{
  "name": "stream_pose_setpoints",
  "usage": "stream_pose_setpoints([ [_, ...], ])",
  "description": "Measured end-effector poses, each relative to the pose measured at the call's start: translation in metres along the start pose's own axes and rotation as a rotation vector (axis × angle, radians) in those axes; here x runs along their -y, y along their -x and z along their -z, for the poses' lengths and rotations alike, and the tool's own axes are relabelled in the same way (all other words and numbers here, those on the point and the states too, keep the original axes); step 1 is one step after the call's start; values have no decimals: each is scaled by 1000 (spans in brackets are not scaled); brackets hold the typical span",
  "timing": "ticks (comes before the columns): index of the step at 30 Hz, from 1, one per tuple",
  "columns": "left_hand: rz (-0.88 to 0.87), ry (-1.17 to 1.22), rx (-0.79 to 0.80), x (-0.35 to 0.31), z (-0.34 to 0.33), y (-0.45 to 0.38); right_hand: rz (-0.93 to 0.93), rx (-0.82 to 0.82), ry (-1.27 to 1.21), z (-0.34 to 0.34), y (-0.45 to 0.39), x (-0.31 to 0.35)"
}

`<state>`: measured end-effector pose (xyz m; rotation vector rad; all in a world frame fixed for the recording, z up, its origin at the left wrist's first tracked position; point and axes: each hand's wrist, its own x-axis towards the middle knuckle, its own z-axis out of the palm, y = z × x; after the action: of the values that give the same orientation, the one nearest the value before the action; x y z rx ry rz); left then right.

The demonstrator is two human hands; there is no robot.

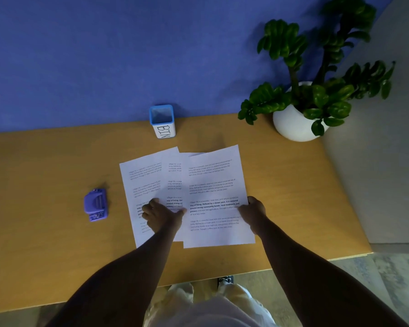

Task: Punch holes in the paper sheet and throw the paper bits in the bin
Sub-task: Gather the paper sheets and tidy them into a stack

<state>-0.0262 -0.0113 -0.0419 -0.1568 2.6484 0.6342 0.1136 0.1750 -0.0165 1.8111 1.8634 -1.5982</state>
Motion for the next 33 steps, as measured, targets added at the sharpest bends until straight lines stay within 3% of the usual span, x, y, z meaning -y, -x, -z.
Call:
stream_pose_setpoints([
  [6,18,93,51,-2,5,-4,-22,8,-27,-3,2,-2],
  [13,-31,-23,174,3,14,-13,-22,37,-34,-9,1,4],
  [21,-40,304,274,4,29,-18,-30,98,-51,-24,6,13],
  [27,-124,414,429,6,30,-18,-24,158,-98,-36,8,21],
  [33,-170,501,441,3,39,-15,-10,138,-76,-38,9,25],
])
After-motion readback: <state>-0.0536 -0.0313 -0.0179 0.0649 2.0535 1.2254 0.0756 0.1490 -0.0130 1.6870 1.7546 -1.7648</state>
